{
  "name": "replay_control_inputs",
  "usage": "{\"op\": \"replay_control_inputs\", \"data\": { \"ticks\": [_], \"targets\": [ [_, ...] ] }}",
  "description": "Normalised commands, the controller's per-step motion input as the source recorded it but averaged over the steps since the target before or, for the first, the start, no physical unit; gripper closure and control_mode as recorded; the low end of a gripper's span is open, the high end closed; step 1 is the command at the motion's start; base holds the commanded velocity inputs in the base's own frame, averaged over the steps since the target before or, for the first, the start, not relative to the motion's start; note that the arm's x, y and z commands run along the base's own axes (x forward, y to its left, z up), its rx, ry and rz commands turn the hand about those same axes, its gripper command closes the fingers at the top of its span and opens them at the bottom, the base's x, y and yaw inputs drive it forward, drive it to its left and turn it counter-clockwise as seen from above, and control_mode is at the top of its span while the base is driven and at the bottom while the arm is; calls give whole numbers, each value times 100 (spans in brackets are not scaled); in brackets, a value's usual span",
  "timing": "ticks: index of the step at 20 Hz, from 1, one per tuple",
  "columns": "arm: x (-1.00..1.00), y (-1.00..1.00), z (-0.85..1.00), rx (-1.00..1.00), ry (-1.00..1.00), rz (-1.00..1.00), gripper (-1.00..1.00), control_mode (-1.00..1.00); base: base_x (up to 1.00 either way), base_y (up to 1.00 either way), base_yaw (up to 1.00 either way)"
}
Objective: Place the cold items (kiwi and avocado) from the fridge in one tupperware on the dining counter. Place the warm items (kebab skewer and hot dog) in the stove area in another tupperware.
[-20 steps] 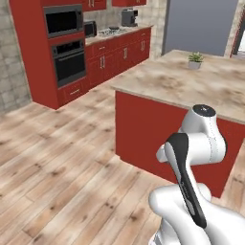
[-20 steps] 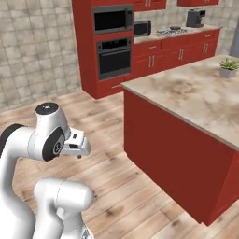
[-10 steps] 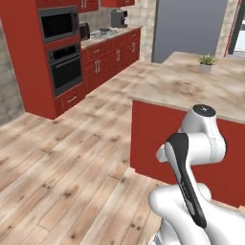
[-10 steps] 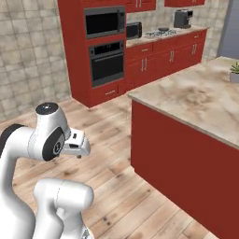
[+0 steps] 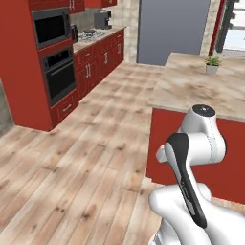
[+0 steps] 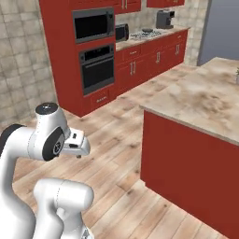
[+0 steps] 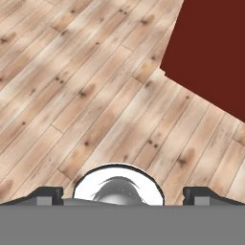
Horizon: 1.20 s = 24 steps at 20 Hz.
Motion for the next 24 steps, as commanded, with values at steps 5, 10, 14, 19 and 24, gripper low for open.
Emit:
{"op": "replay_control_inputs", "data": {
  "ticks": [5,10,14,19,24],
  "targets": [
    [0,0,0,0,0,0,-100,100,40,100,-45],
    [0,0,0,0,0,0,-100,100,94,100,-48],
    [0,0,0,0,0,0,-100,100,82,100,-45],
    [0,0,0,0,0,0,-100,100,57,89,-34],
    [0,0,0,0,0,0,-100,100,55,94,-33]
  ]
}}
